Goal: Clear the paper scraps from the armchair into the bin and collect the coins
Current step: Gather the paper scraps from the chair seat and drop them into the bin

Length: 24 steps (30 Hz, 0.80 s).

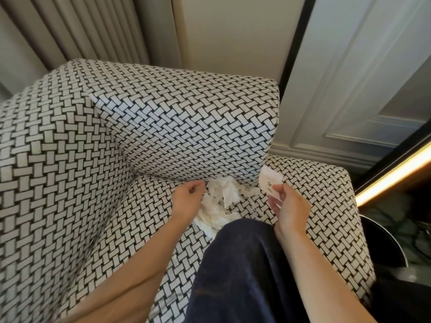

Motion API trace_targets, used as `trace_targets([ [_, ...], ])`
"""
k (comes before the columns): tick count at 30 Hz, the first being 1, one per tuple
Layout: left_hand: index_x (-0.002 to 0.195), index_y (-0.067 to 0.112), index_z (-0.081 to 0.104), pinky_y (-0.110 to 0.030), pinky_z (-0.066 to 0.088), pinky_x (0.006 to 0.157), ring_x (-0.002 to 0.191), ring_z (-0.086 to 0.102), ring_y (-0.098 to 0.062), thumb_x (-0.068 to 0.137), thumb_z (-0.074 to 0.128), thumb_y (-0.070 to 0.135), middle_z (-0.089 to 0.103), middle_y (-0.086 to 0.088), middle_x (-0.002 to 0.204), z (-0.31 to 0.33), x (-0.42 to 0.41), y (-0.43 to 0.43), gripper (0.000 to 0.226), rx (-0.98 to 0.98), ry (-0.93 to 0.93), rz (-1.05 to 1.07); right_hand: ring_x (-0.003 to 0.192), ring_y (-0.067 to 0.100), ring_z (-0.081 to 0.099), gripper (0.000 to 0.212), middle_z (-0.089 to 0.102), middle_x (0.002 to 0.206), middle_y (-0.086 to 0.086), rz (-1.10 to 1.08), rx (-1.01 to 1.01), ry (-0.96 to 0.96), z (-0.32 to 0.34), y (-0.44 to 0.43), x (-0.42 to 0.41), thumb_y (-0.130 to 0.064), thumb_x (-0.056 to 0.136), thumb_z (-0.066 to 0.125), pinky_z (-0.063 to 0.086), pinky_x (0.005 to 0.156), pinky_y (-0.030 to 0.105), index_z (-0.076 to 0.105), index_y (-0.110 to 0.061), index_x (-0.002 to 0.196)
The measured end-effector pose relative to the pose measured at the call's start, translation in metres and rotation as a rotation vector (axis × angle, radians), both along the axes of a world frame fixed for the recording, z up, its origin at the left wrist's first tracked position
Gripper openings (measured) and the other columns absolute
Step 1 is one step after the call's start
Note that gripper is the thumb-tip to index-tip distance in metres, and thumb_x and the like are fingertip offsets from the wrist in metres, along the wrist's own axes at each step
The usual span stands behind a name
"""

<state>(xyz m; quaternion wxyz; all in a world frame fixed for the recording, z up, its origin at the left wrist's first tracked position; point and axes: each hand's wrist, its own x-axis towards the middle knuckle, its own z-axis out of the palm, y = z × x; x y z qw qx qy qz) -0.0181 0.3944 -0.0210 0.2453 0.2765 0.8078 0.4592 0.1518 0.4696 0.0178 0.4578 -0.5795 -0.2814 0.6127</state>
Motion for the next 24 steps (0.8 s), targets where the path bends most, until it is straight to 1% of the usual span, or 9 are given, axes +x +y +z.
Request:
trace_targets([
  [2, 0.115, 0.015, 0.066, -0.021, 0.051, 0.068, 0.083, 0.065, -0.02, 0.093, 0.055, 0.027, 0.067, 0.004, 0.114, 0.01, 0.008, 0.008, 0.027, -0.027, 0.05, -0.092, 0.105, 0.026, 0.062, 0.027, 0.065, 0.111, 0.014, -0.001, 0.003, 0.003, 0.0, -0.002, 0.001, -0.007, 0.091, 0.051, 0.049, 0.066, 0.021, 0.061, -0.008, 0.066],
  [3, 0.113, 0.017, 0.066, -0.02, 0.049, 0.062, 0.082, 0.065, -0.022, 0.091, 0.056, 0.032, 0.067, 0.004, 0.115, 0.014, 0.013, 0.013, 0.028, -0.045, 0.101, -0.135, 0.105, 0.026, 0.061, 0.027, 0.065, 0.111, 0.014, -0.001, 0.006, 0.0, 0.001, -0.002, 0.002, -0.007, 0.091, 0.051, 0.049, 0.066, 0.021, 0.061, -0.008, 0.065],
  [6, 0.105, 0.022, 0.069, -0.014, 0.042, 0.05, 0.066, 0.063, -0.01, 0.081, 0.058, 0.056, 0.066, 0.009, 0.112, 0.026, 0.027, 0.024, 0.043, -0.165, 0.337, -0.241, 0.103, 0.024, 0.061, 0.029, 0.064, 0.109, 0.012, -0.006, 0.024, -0.012, 0.003, -0.004, 0.004, -0.008, 0.091, 0.05, 0.05, 0.068, 0.023, 0.061, -0.009, 0.065],
  [7, 0.104, 0.023, 0.068, -0.017, 0.046, 0.054, 0.07, 0.059, -0.006, 0.076, 0.058, 0.064, 0.065, 0.01, 0.11, 0.027, 0.03, 0.027, 0.05, -0.22, 0.446, -0.287, 0.102, 0.023, 0.061, 0.029, 0.065, 0.106, 0.011, -0.007, 0.031, -0.017, 0.003, -0.005, 0.005, -0.008, 0.092, 0.05, 0.05, 0.069, 0.023, 0.061, -0.009, 0.065],
  [9, 0.106, 0.026, 0.065, -0.027, 0.052, 0.074, 0.093, 0.055, -0.008, 0.069, 0.058, 0.071, 0.061, 0.01, 0.108, 0.026, 0.036, 0.03, 0.059, -0.324, 0.631, -0.397, 0.098, 0.021, 0.061, 0.027, 0.065, 0.099, 0.007, -0.003, 0.046, -0.026, 0.003, -0.005, 0.005, -0.008, 0.091, 0.05, 0.049, 0.067, 0.022, 0.062, -0.009, 0.067],
  [12, 0.117, 0.023, 0.058, -0.033, 0.045, 0.091, 0.113, 0.047, -0.015, 0.076, 0.064, 0.053, 0.055, 0.006, 0.118, 0.021, 0.041, 0.028, 0.051, -0.419, 0.697, -0.488, 0.093, 0.017, 0.061, 0.027, 0.065, 0.096, 0.005, 0.005, 0.055, -0.041, 0.002, -0.005, 0.005, -0.008, 0.091, 0.051, 0.048, 0.066, 0.023, 0.063, -0.01, 0.066],
  [17, 0.121, 0.018, 0.06, -0.032, 0.047, 0.089, 0.107, 0.053, -0.018, 0.089, 0.052, 0.011, 0.058, 0.0, 0.118, 0.014, 0.039, 0.026, 0.034, -0.425, 0.755, -0.472, 0.088, 0.012, 0.06, 0.027, 0.065, 0.089, 0.0, 0.028, 0.067, -0.03, 0.002, -0.006, 0.008, -0.008, 0.091, 0.051, 0.048, 0.065, 0.021, 0.063, -0.01, 0.067],
  [21, 0.115, 0.015, 0.065, -0.03, 0.05, 0.079, 0.095, 0.06, -0.019, 0.093, 0.048, 0.009, 0.064, -0.003, 0.11, 0.017, 0.037, 0.023, 0.028, -0.434, 0.746, -0.426, 0.087, 0.009, 0.06, 0.026, 0.065, 0.092, 0.0, 0.049, 0.077, -0.021, 0.001, -0.007, 0.012, -0.008, 0.091, 0.051, 0.047, 0.063, 0.019, 0.063, -0.01, 0.068],
  [24, 0.114, 0.018, 0.065, -0.03, 0.051, 0.08, 0.096, 0.063, -0.019, 0.095, 0.049, 0.017, 0.066, -0.002, 0.111, 0.025, 0.036, 0.021, 0.025, -0.412, 0.718, -0.393, 0.087, 0.01, 0.06, 0.028, 0.066, 0.098, 0.005, 0.056, 0.074, -0.036, -0.003, -0.007, 0.012, -0.008, 0.092, 0.051, 0.046, 0.063, 0.02, 0.063, -0.011, 0.067],
])
